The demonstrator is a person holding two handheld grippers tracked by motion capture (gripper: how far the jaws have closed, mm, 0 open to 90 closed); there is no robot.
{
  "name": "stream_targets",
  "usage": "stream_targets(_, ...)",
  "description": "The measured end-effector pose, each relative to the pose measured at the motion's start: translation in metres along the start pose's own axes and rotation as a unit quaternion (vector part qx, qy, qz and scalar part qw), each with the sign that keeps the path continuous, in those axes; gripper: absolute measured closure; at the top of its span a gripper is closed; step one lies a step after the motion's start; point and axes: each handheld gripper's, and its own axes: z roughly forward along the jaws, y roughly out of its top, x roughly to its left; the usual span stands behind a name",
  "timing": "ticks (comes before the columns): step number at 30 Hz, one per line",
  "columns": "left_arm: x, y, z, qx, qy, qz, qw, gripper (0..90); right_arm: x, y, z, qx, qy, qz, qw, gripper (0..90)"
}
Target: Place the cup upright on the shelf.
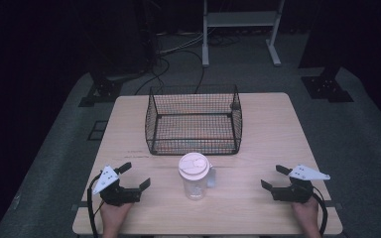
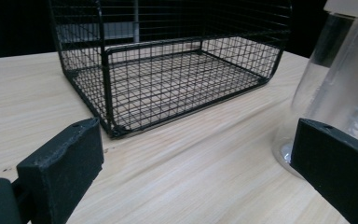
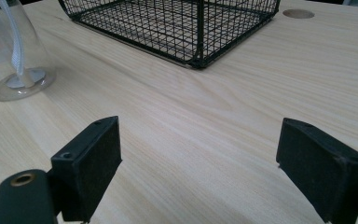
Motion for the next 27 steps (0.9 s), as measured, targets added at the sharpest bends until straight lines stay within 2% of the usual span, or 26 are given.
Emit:
stream_targets(5,-0.004,0.004,0.001,-0.005,-0.018,0.001,0.9998,1.6,0.000,0.000,0.000,0.002,-0.001,0.000,1.0000,12.8)
stream_targets(8,-0.009,0.010,0.001,-0.012,-0.028,0.009,0.9995,1.6,0.000,0.000,0.001,0.002,-0.001,-0.001,1.0000,12.9)
stream_targets(9,-0.011,0.016,0.001,-0.014,-0.038,0.017,0.9990,1.6,0.000,0.000,0.001,0.003,-0.001,-0.001,1.0000,12.9)
stream_targets(11,-0.013,0.019,0.001,-0.016,-0.044,0.018,0.9987,1.6,0.000,0.000,0.001,0.004,-0.001,-0.002,1.0000,12.9)
stream_targets(15,-0.016,0.030,0.002,-0.012,-0.074,0.024,0.9969,1.6,0.000,0.000,0.002,0.009,-0.001,-0.004,1.0000,12.8)
stream_targets(17,-0.020,0.039,0.002,-0.009,-0.096,0.033,0.9948,1.6,0.000,0.000,0.002,0.009,-0.001,-0.003,1.0000,12.8)
stream_targets(18,-0.020,0.039,0.002,-0.009,-0.096,0.033,0.9948,1.6,0.000,0.000,0.002,0.009,-0.001,-0.003,1.0000,12.8)
stream_targets(19,-0.024,0.046,0.000,-0.009,-0.114,0.038,0.9928,1.5,0.001,0.000,0.003,0.010,-0.001,-0.003,0.9999,12.9)
stream_targets(20,-0.024,0.046,0.000,-0.009,-0.114,0.038,0.9928,1.6,0.001,0.000,0.003,0.010,-0.001,-0.003,0.9999,12.9)
stream_targets(22,-0.029,0.055,0.000,-0.001,-0.132,0.047,0.9901,1.5,0.001,0.000,0.003,0.010,-0.001,-0.003,0.9999,12.9)
stream_targets(23,-0.034,0.061,0.001,0.004,-0.145,0.056,0.9878,1.5,0.001,0.000,0.003,0.010,-0.001,-0.003,0.9999,12.9)
stream_targets(24,-0.034,0.061,0.001,0.004,-0.145,0.056,0.9878,1.5,0.001,0.000,0.003,0.010,-0.001,-0.003,0.9999,12.9)
stream_targets(25,-0.037,0.065,0.002,0.009,-0.157,0.064,0.9856,1.5,0.001,0.000,0.003,0.011,-0.001,-0.003,0.9999,12.9)
stream_targets(27,-0.042,0.071,0.003,0.014,-0.167,0.073,0.9831,1.5,0.001,0.000,0.003,0.011,0.000,-0.004,0.9999,12.9)
